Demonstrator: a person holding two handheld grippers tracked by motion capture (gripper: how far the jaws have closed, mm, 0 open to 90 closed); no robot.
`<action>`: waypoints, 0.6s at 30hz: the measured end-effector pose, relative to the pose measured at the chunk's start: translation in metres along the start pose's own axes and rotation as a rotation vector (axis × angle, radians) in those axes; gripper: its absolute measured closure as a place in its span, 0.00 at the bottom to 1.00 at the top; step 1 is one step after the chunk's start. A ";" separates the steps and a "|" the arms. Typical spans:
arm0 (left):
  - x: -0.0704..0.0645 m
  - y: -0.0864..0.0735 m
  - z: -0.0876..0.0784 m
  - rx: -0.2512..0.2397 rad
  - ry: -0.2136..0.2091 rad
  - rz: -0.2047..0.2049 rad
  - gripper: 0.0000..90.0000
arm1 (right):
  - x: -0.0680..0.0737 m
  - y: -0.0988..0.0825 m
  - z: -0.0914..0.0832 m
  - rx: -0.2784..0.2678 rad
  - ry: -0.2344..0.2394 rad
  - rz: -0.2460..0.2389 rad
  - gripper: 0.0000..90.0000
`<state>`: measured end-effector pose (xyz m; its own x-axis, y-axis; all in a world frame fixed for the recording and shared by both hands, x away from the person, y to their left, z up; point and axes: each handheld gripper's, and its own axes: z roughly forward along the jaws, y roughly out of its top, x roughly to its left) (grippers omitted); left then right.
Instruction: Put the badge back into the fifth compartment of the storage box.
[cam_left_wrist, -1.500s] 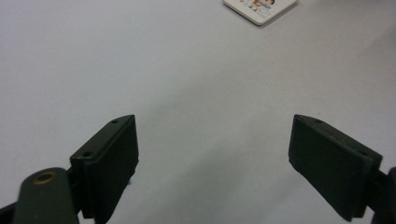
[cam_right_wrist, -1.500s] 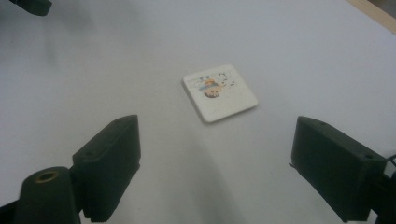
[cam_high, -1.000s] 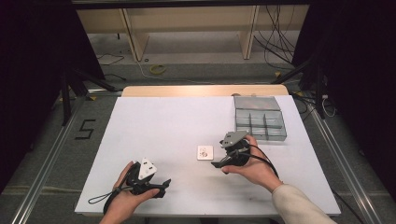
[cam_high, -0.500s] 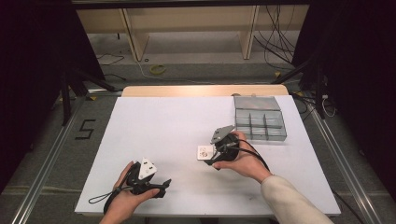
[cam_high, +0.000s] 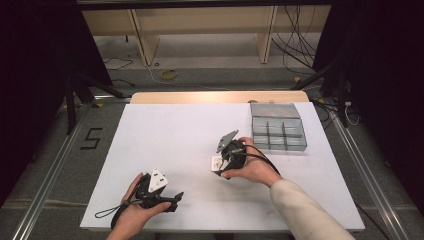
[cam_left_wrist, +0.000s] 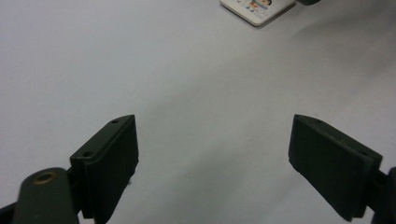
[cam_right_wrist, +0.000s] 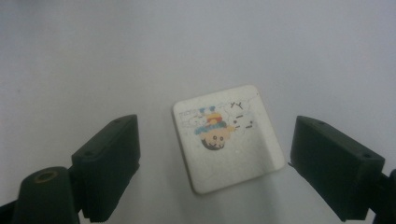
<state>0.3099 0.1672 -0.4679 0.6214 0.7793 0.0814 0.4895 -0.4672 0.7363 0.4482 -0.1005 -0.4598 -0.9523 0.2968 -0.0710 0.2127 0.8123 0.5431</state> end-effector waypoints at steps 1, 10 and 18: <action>0.000 0.000 0.000 0.002 -0.001 0.000 0.17 | -0.002 0.002 0.003 0.025 0.010 -0.003 0.19; 0.000 0.000 0.000 0.004 -0.003 0.001 0.17 | -0.008 0.007 0.014 0.080 0.018 -0.024 0.19; 0.000 0.000 0.000 0.003 -0.003 0.002 0.17 | -0.013 0.013 0.026 0.102 0.044 -0.024 0.19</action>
<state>0.3099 0.1669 -0.4678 0.6242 0.7771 0.0804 0.4902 -0.4697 0.7343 0.4694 -0.0807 -0.4730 -0.9656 0.2561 -0.0445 0.2089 0.8665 0.4533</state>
